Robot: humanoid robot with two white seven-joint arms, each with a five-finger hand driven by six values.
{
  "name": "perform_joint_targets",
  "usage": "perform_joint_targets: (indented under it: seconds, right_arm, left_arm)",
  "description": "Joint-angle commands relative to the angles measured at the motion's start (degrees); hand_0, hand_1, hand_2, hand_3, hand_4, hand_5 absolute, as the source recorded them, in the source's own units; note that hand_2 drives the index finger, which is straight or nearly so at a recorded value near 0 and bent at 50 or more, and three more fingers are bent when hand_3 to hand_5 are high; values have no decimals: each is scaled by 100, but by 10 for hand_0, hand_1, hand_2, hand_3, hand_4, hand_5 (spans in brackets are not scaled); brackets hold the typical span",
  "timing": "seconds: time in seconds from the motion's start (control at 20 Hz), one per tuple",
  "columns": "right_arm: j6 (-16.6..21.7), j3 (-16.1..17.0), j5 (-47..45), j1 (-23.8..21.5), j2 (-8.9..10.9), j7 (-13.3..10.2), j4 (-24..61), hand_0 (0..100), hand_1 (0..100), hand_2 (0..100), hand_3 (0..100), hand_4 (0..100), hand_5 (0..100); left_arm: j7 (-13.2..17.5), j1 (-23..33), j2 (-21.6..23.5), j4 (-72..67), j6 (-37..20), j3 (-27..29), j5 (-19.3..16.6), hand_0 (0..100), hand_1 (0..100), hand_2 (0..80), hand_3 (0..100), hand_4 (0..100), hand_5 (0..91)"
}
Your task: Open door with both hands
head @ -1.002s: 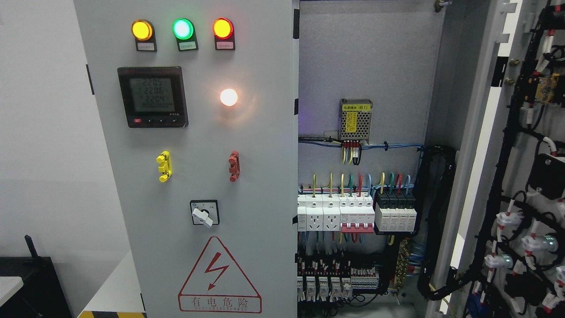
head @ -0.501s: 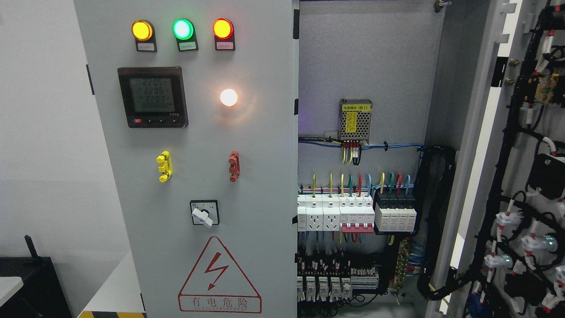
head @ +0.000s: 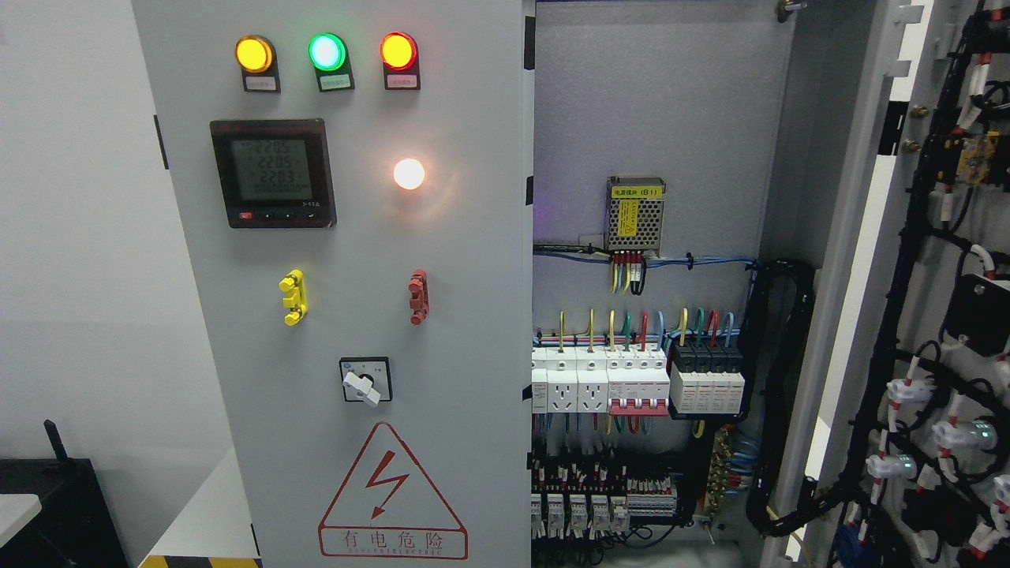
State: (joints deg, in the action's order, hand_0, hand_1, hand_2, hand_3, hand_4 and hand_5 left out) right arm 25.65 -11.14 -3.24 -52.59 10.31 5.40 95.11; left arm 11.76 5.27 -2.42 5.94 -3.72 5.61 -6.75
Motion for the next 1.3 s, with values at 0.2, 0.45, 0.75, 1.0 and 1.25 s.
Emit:
perform_joint_targets:
  seconds: [0.2,0.45,0.75,1.0,1.25]
  right_arm:
    - [213,-345,-1,301,252,5,1133,228,0,0,0,0,0]
    - [387,-450,-1,652,226,5,1353,227,0,0,0,0,0]
    - [477,-477,-1,1399,174,5,1344,228,0,0,0,0,0]
    - [433,-424,-10,2102,147,-4,1309,228,0,0,0,0,0]
    - [380,-415,-10,2647,59,-13,1221,228,0,0,0,0,0]
  left_arm:
    - [1,0,-4,-5,3,2,-1,0,0,0,0,27,0]
    - [1,0,-4,-5,3,2,-1,0,0,0,0,27,0]
    - [1,0,-4,-6,3,2,-1,0,0,0,0,27,0]
    - [1,0,-4,-5,3,2,-1,0,0,0,0,27,0]
    - [1,0,-4,-5,3,2,-1,0,0,0,0,26,0]
